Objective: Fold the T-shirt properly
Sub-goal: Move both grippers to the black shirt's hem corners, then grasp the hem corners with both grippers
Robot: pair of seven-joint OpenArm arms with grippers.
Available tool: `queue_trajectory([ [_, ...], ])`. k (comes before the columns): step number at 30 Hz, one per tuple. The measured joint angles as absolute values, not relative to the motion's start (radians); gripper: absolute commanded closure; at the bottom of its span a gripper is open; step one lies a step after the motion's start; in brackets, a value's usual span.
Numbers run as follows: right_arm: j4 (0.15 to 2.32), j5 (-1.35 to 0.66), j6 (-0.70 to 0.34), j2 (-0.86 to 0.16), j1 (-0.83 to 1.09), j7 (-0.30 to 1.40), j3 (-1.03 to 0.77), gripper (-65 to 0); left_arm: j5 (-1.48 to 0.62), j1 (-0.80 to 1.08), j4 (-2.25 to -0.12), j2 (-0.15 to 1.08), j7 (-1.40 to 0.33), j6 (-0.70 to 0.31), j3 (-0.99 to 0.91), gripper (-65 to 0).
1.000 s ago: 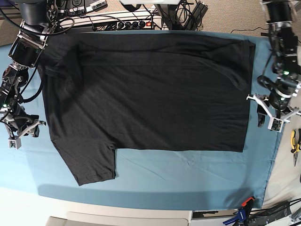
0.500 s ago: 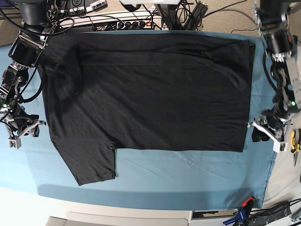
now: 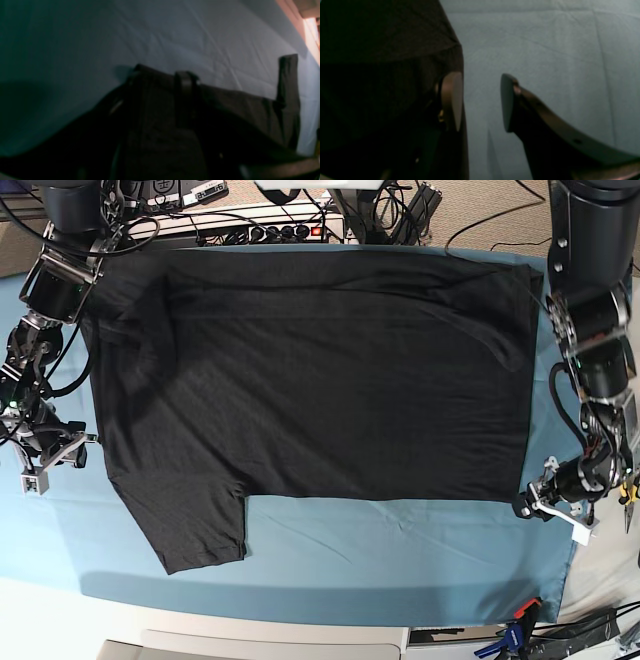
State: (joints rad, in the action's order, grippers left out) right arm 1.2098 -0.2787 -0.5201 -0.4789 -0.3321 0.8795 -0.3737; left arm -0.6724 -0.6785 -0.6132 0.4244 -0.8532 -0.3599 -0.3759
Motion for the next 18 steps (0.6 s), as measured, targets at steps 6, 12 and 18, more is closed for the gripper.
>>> queue_trajectory([
  [6,1.210,-0.282,-0.520,-0.482,-0.332,0.877,-0.374,-25.8,-0.624,-0.719,-0.554,0.446,-0.865,-0.371,-0.376,-20.7],
  [12,1.210,-0.286,-0.520,-0.482,-0.333,0.878,-0.374,-25.8,-0.606,-0.730,-0.554,0.453,-0.997,-0.356,-0.285,-20.7],
  [18,1.210,-0.285,-0.520,-0.477,-0.332,0.878,-0.375,-25.8,-0.604,-0.746,-0.554,0.471,-1.017,-0.355,-0.153,-20.6],
])
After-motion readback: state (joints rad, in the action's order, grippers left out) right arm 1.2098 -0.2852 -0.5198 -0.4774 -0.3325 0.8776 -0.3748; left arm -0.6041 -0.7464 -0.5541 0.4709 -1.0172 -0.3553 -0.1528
